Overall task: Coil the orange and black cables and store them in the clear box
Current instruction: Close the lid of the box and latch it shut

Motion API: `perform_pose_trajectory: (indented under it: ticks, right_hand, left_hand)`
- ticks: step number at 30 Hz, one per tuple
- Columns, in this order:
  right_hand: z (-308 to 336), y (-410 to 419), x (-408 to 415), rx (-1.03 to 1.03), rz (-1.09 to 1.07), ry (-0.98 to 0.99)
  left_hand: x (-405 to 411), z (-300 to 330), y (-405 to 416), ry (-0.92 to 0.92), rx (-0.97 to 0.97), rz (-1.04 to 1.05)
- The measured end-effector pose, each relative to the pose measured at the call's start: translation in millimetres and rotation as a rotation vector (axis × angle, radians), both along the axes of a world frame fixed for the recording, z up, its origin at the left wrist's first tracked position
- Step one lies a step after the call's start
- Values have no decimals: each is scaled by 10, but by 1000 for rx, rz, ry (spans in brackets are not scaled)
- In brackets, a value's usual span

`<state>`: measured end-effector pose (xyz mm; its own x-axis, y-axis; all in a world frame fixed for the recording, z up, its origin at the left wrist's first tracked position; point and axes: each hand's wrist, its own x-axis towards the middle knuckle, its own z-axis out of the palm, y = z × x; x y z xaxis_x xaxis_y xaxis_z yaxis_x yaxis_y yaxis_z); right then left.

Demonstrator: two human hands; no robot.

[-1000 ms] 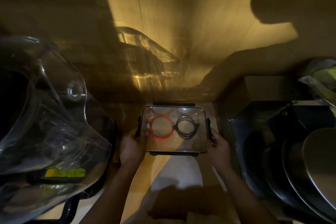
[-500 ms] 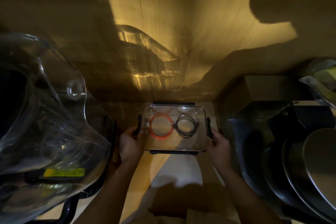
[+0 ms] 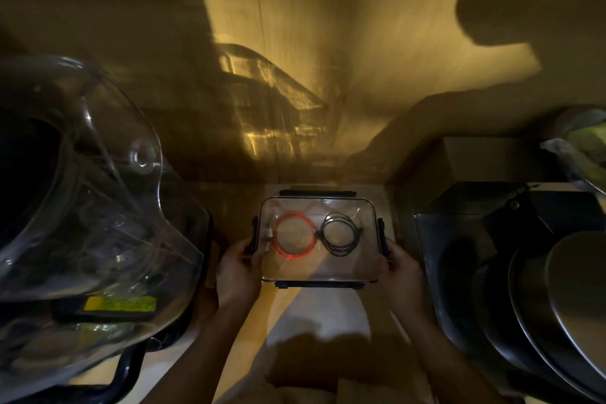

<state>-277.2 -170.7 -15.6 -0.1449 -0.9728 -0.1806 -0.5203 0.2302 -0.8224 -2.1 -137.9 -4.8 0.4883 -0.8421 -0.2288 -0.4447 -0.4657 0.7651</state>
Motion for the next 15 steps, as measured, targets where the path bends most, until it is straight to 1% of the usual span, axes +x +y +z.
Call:
perform_pose_trajectory:
  ticks: [2, 6, 10, 13, 15]
  right_hand:
    - [12, 66, -12, 13, -2, 12]
    - [23, 174, -37, 55, 9, 22]
    - [47, 203, -55, 90, 16, 11]
    - [79, 257, -77, 60, 94, 18]
    - [86, 309, -78, 5, 168, 99]
  left_hand:
    - [13, -51, 84, -12, 17, -31]
    - [24, -119, 234, -68, -38, -96]
    - [12, -91, 276, -104, -47, -127]
    - [-51, -47, 357, -164, -78, -158]
    - [-94, -17, 408, -222, -101, -203]
